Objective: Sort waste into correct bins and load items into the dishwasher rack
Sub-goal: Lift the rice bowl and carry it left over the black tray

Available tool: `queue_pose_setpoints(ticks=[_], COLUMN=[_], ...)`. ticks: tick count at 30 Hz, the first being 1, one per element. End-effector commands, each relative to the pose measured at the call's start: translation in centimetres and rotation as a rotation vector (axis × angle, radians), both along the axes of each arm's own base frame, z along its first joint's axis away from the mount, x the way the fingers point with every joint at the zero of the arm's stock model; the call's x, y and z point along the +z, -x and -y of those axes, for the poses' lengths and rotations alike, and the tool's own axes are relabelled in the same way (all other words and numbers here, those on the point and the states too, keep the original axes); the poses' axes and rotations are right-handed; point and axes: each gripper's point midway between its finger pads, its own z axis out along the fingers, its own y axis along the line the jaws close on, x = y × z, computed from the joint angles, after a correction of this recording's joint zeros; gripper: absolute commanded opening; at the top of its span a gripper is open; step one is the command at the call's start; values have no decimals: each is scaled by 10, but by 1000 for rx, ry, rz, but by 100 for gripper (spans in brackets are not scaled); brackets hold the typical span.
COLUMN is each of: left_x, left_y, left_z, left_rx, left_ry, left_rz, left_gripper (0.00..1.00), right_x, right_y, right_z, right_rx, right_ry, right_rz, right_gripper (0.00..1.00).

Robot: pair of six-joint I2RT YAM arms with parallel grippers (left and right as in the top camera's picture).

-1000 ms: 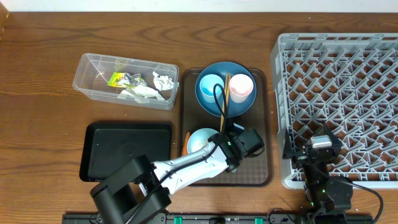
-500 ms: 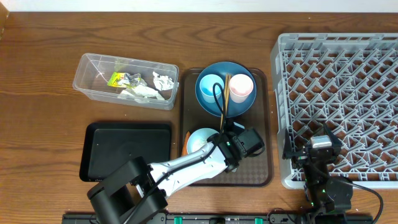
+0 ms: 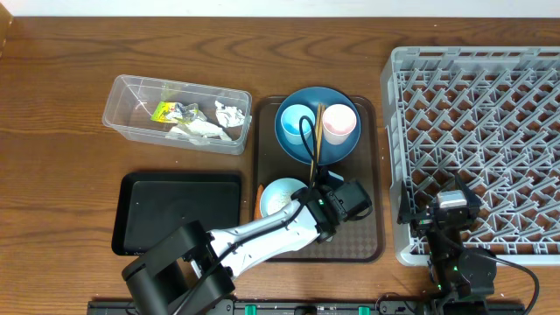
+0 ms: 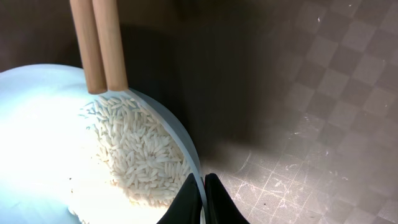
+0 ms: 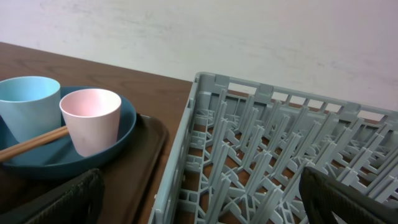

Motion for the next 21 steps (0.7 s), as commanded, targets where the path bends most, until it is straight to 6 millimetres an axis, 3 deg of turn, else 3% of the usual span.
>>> queue_pose_setpoints(ticks=[1,8,17,21], left_x=[7,33,97,121], left_y=[-2,2,3,0], left_z=[-3,-10,-13,-28], left_rx=[0,1,5,39], left_ry=[0,20,178,222], left_rz=[16,27,117,149], left_gripper=[7,6,6,6], right_x=[-1,-1,-1,-1], right_y=[0,0,0,0], right_z=[3,3,3,3], right_rx=[-13,-13,-13,-13], right_ry=[7,7,7,7], right_rz=[-2,-2,-2,-2], right_gripper=[99,99,99,99])
